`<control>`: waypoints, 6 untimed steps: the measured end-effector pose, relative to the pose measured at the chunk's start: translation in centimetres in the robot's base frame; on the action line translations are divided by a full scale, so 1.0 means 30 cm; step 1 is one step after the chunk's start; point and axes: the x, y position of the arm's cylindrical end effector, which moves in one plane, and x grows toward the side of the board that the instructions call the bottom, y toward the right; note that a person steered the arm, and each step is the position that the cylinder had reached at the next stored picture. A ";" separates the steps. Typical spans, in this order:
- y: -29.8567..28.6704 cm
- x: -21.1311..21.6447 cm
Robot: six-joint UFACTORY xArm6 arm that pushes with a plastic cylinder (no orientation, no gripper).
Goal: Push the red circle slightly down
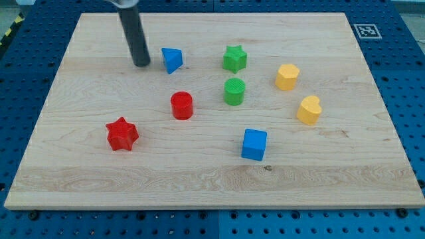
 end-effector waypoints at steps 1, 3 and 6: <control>0.142 0.119; 0.212 0.260; 0.081 0.283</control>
